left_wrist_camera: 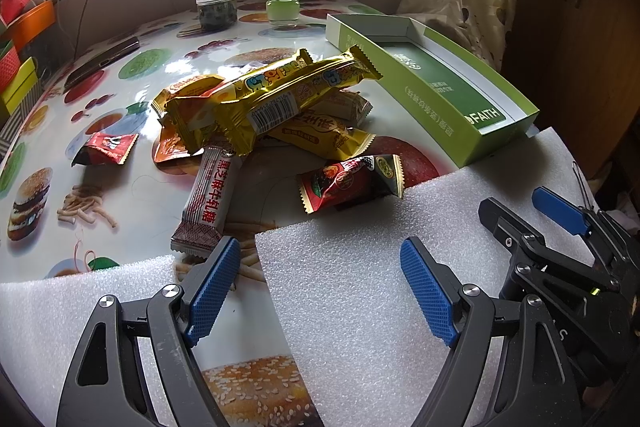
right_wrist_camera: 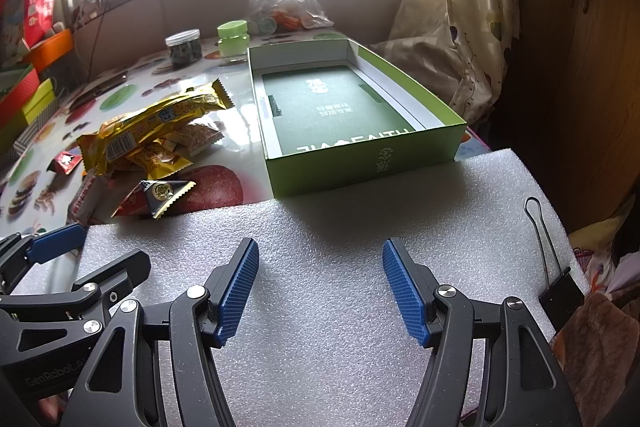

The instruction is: Organize snacks

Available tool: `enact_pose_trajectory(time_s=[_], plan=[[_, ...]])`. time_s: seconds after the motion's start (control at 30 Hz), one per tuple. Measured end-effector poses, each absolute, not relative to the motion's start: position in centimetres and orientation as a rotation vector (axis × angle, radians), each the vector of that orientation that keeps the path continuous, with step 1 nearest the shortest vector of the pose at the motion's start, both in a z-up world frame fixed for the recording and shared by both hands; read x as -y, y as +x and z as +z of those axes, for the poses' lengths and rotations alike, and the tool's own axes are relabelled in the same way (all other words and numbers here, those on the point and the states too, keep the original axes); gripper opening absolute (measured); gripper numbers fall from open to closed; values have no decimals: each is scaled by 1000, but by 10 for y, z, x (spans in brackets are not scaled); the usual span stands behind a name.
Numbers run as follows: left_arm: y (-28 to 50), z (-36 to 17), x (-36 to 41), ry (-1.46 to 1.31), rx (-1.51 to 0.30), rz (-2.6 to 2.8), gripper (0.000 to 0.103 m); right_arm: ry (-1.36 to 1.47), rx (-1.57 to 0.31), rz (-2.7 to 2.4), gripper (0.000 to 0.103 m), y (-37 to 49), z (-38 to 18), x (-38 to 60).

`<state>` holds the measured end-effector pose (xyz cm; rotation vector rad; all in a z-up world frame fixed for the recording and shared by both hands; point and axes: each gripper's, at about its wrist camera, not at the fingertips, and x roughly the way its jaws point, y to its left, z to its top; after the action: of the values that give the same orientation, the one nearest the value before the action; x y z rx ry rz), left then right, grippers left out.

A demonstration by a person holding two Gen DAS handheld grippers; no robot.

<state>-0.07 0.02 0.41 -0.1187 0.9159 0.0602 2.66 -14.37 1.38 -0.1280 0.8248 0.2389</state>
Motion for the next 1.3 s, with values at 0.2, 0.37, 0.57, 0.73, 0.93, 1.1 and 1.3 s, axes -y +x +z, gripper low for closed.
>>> enact_pose_trajectory(time_s=[0.2,0.37,0.57,0.73,0.93,1.1,1.3], plan=[[-1,4,0,-117,-917,57,82,-127,-827,239,64,28,16,145],[-1,3,2,-117,-926,55,82,-129,-828,240,64,28,16,144],[-4,7,-5,-145,-930,40,82,-117,-820,287,64,27,24,142],[-11,19,-15,-158,-893,59,82,-116,-770,341,64,23,37,138],[-21,29,-44,-211,-874,115,82,-116,-771,466,64,30,48,123],[-21,28,-70,-255,-881,168,82,-132,-789,561,64,36,46,99],[-11,21,-87,-267,-907,191,82,-158,-827,634,64,46,39,72]])
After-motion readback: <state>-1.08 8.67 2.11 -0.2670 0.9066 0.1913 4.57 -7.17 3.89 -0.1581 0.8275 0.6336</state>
